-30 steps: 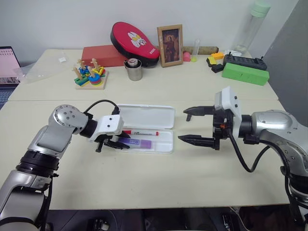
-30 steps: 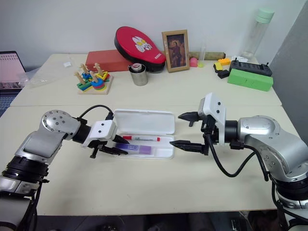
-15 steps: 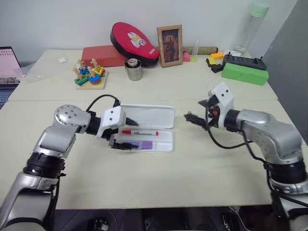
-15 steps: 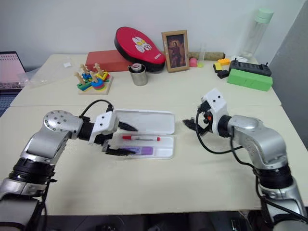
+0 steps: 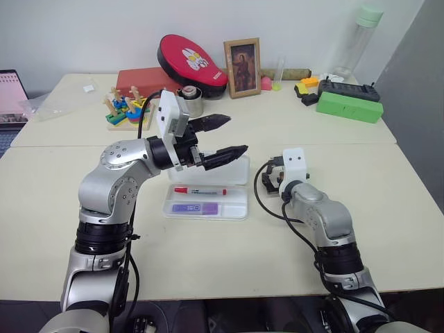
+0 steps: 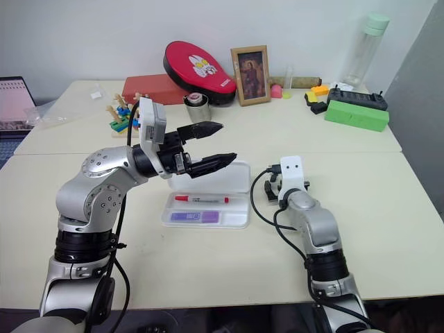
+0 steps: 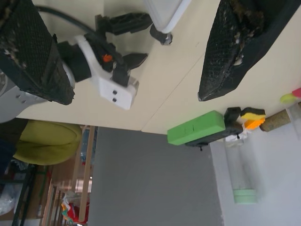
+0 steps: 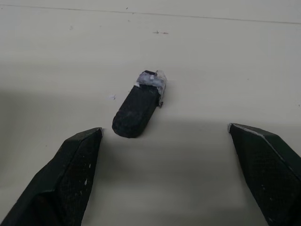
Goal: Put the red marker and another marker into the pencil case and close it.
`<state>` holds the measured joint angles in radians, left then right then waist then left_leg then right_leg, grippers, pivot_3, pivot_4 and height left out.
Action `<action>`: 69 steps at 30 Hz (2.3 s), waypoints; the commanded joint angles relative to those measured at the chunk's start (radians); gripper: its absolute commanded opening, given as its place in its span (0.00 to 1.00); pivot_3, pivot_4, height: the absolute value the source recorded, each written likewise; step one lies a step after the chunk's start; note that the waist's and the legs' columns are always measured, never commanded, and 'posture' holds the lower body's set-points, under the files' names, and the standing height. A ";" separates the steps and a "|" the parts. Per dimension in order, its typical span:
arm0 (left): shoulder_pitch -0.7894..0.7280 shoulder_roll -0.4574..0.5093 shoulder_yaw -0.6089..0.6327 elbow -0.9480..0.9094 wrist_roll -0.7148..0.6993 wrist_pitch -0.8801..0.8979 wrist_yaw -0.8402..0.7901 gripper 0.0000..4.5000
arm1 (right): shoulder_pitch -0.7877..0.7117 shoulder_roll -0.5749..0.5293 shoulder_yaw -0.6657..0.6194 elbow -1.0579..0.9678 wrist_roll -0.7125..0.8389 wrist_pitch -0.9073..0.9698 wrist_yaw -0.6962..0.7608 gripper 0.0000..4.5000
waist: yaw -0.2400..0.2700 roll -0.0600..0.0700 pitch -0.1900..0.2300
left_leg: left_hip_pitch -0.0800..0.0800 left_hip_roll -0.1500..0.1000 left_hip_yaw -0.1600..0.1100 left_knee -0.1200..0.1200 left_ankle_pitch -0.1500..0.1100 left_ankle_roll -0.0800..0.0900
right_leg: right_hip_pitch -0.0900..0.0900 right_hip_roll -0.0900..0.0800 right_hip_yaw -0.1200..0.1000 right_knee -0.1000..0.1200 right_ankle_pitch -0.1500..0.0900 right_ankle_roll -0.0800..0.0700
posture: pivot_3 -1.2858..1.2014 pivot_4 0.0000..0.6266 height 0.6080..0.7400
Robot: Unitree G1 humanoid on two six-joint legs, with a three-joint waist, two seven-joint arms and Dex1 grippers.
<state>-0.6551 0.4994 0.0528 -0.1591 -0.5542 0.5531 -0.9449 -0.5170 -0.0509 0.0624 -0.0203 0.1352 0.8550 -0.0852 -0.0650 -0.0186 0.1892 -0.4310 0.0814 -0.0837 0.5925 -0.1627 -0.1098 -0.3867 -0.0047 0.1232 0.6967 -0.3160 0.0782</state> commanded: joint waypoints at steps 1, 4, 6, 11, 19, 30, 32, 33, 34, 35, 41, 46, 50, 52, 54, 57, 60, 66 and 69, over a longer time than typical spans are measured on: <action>-0.011 0.015 0.031 -0.035 -0.032 0.002 0.011 1.00 | -0.005 0.024 -0.006 0.063 -0.026 -0.046 -0.010 0.77 | -0.003 0.000 0.000 | 0.000 0.000 0.000 0.000 0.000 0.000 | 0.000 0.000 0.000 0.000 0.000 0.000 | 0.52 0.24 1.00; -0.010 0.024 0.033 -0.041 -0.041 0.010 0.014 1.00 | -0.014 0.034 -0.010 0.076 -0.037 -0.062 -0.006 0.60 | -0.008 0.000 0.000 | 0.000 0.000 0.000 0.000 0.000 0.000 | 0.000 0.000 0.000 0.000 0.000 0.000 | 0.52 0.24 1.00; -0.006 0.028 0.031 -0.044 -0.044 0.010 0.017 1.00 | -0.017 0.039 -0.012 0.084 -0.043 -0.068 -0.001 0.49 | -0.010 0.000 0.000 | 0.000 0.000 0.000 0.000 0.000 0.000 | 0.000 0.000 0.000 0.000 0.000 0.000 | 0.52 0.24 1.00; 0.000 0.038 0.024 -0.047 -0.049 0.010 0.023 1.00 | -0.022 0.045 -0.018 0.092 -0.045 -0.075 0.003 0.27 | -0.011 0.000 0.000 | 0.000 0.000 0.000 0.000 0.000 0.000 | 0.000 0.000 0.000 0.000 0.000 0.000 | 0.52 0.24 1.00; 0.007 0.060 0.012 -0.033 -0.032 -0.002 0.003 1.00 | -0.023 -0.009 -0.042 0.047 -0.034 -0.135 0.065 0.04 | -0.011 0.000 0.000 | 0.000 0.000 0.000 0.000 0.000 0.000 | 0.000 0.000 0.000 0.000 0.000 0.000 | 0.52 0.24 1.00; 0.207 0.403 -0.042 -0.013 0.093 -0.153 -0.327 1.00 | 0.038 -0.659 0.073 -0.392 0.378 -0.153 1.108 0.04 | -0.018 0.003 0.002 | -0.002 0.002 0.000 -0.006 0.000 0.001 | 0.000 0.000 -0.002 -0.008 -0.003 -0.002 | 0.52 0.24 1.00; 0.216 0.422 -0.045 -0.001 0.114 -0.180 -0.347 1.00 | 0.004 -0.651 0.138 -0.387 0.361 -0.147 1.128 0.04 | -0.022 0.003 0.002 | -0.002 0.001 0.000 -0.006 0.000 0.001 | -0.001 0.000 -0.001 -0.008 -0.003 -0.002 | 0.52 0.24 1.00; 0.217 0.428 -0.045 0.003 0.120 -0.188 -0.352 1.00 | -0.011 -0.645 0.179 -0.376 0.336 -0.153 1.135 0.04 | -0.024 0.003 0.002 | -0.002 0.001 0.001 -0.005 0.000 0.001 | -0.001 0.000 0.000 -0.008 -0.003 -0.002 | 0.52 0.24 1.00; 0.218 0.430 -0.044 0.005 0.122 -0.192 -0.355 1.00 | -0.020 -0.643 0.206 -0.368 0.319 -0.158 1.141 0.04 | -0.023 0.002 0.003 | -0.002 0.001 0.001 -0.004 0.000 0.001 | -0.001 0.000 0.000 -0.008 -0.003 -0.001 | 0.52 0.24 1.00; 0.221 0.432 -0.042 0.005 0.126 -0.196 -0.356 1.00 | -0.031 -0.635 0.249 -0.350 0.289 -0.169 1.144 0.04 | -0.022 0.002 0.003 | -0.002 0.001 0.001 -0.004 0.000 0.001 | -0.001 0.000 0.000 -0.008 -0.004 0.001 | 0.52 0.24 1.00; 0.257 0.435 -0.022 -0.043 0.114 -0.183 -0.340 1.00 | -0.103 -0.531 0.398 -0.191 0.142 -0.217 1.106 0.04 | -0.016 0.001 0.002 | -0.002 0.001 0.001 -0.002 0.000 0.001 | -0.001 0.000 0.000 -0.008 -0.004 0.005 | 0.52 0.24 1.00; 0.269 0.432 -0.015 -0.065 0.101 -0.167 -0.328 1.00 | -0.133 -0.491 0.422 -0.110 0.090 -0.238 1.106 0.04 | -0.013 0.000 0.002 | -0.004 0.001 0.001 -0.002 0.000 0.001 | -0.001 0.000 0.000 -0.008 -0.002 0.000 | 0.52 0.24 1.00; 0.273 0.423 -0.018 -0.080 0.097 -0.157 -0.314 1.00 | -0.149 -0.468 0.419 -0.069 0.066 -0.251 1.109 0.04 | -0.016 0.000 0.002 | -0.003 0.001 0.001 -0.002 0.000 0.001 | -0.002 0.000 0.000 -0.008 -0.002 0.000 | 0.52 0.24 1.00; 0.274 0.418 -0.019 -0.089 0.093 -0.151 -0.308 1.00 | -0.151 -0.464 0.418 -0.064 0.058 -0.252 1.113 0.04 | -0.016 0.000 0.002 | -0.003 0.001 0.001 -0.002 0.000 0.001 | -0.002 0.000 0.000 -0.008 -0.002 0.001 | 0.52 0.24 1.00; 0.276 0.415 -0.018 -0.094 0.091 -0.148 -0.304 1.00 | -0.151 -0.459 0.415 -0.064 0.054 -0.249 1.113 0.04 | -0.016 0.000 0.002 | -0.003 0.001 0.001 -0.002 0.000 0.001 | -0.001 0.000 0.000 -0.008 -0.002 0.000 | 0.52 0.24 1.00; 0.280 0.415 -0.015 -0.099 0.087 -0.142 -0.297 1.00 | -0.150 -0.450 0.405 -0.069 0.051 -0.245 1.111 0.23 | -0.016 0.000 0.002 | -0.003 0.001 0.001 -0.002 0.000 0.001 | -0.001 0.000 0.000 -0.007 -0.002 0.000 | 0.52 0.24 1.00; 0.287 0.416 -0.013 -0.105 0.081 -0.131 -0.289 1.00 | -0.156 -0.438 0.381 -0.074 0.065 -0.234 1.115 0.39 | -0.016 0.000 0.002 | -0.003 0.001 0.001 -0.002 0.000 0.001 | -0.001 0.000 0.000 -0.007 -0.002 0.000 | 0.52 0.24 1.00; 0.313 0.420 0.029 -0.135 0.056 -0.084 -0.234 1.00 | -0.187 -0.419 0.311 -0.091 0.130 -0.215 1.147 0.75 | -0.016 0.000 0.002 | -0.003 0.001 0.001 -0.002 0.000 0.001 | -0.001 0.000 0.000 -0.007 -0.002 0.000 | 0.52 0.24 1.00; 0.351 0.407 0.159 -0.175 -0.036 0.007 -0.157 1.00 | -0.258 -0.362 0.178 -0.104 0.279 -0.178 1.162 0.91 | -0.016 0.000 0.002 | -0.003 0.001 0.001 -0.002 0.000 0.001 | -0.002 0.000 0.000 -0.007 -0.002 0.000 | 0.52 0.24 1.00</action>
<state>-0.3211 0.9137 0.0814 -0.2782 -0.5055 0.4949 -1.1650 -0.6967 -0.4500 0.3624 -0.0782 0.2950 0.6598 1.0619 -0.0811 -0.0181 0.1917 -0.4342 0.0825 -0.0830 0.5906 -0.1629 -0.1092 -0.3883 -0.0047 0.1230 0.6903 -0.3177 0.0783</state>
